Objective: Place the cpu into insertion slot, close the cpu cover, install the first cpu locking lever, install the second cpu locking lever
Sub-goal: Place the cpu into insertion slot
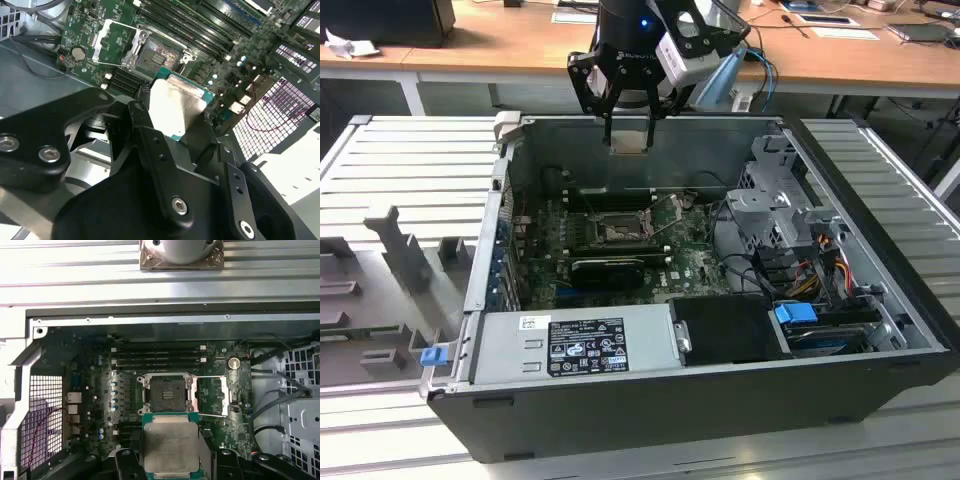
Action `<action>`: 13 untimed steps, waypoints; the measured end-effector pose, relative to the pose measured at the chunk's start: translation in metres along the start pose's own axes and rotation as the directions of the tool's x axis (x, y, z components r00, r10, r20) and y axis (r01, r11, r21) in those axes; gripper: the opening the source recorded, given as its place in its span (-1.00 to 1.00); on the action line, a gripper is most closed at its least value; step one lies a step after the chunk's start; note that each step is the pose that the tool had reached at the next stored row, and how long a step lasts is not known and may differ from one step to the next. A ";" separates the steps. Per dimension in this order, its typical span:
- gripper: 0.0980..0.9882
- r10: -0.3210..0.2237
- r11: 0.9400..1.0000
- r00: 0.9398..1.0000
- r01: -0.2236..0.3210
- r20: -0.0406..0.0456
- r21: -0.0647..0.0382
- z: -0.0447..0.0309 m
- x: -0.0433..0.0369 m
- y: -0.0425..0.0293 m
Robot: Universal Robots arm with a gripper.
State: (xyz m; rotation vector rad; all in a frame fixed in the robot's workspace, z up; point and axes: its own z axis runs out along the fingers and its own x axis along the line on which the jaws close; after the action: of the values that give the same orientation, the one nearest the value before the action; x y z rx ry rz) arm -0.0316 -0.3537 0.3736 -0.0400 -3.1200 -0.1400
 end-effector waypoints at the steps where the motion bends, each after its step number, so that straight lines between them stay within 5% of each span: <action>1: -0.03 0.001 1.000 1.000 -0.001 0.000 0.000 0.0000 0.0000 0.0000; 13: -0.03 0.095 0.995 0.995 -0.095 0.008 -0.002 0.0028 0.0011 -0.0003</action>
State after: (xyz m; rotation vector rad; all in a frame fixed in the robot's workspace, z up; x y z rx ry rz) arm -0.0328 -0.3537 0.3708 -0.1893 -3.1187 -0.1411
